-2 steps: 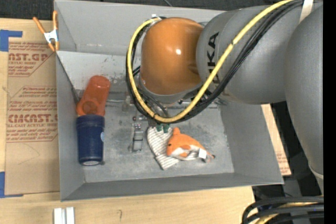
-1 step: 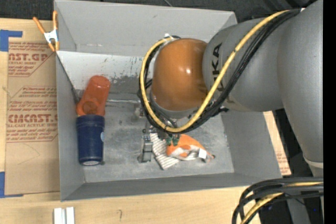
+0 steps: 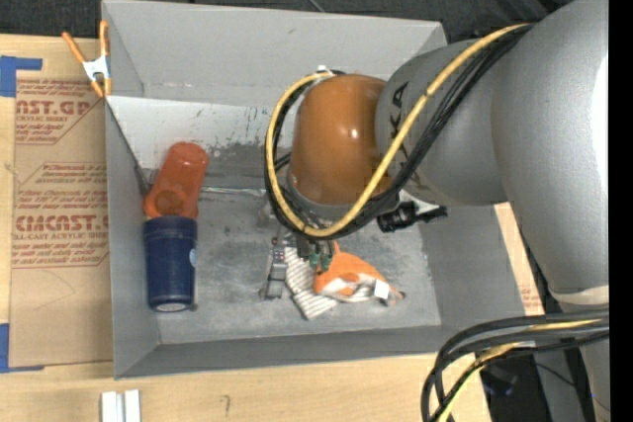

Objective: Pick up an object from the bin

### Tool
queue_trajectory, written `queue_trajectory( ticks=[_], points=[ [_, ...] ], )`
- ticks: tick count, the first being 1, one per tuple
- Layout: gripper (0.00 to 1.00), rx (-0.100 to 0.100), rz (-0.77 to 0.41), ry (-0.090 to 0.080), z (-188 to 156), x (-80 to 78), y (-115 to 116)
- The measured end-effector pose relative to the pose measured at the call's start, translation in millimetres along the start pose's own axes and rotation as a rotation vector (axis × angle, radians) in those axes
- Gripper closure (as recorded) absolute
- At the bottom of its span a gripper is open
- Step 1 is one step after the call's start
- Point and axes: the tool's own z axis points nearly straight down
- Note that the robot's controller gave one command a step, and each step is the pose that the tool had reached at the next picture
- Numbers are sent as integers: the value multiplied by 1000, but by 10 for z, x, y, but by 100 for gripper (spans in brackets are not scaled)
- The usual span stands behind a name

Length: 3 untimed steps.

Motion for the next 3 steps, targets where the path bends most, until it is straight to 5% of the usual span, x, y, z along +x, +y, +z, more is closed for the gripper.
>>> queue_trajectory(
  ticks=[1, 2, 3],
  points=[
    [0, -4, 7, -9, 69, -17, -28],
    [0, 0, -130, 1, 135, 23, -121],
    [0, -3, -130, -6, 414, 1, -400]
  ],
)
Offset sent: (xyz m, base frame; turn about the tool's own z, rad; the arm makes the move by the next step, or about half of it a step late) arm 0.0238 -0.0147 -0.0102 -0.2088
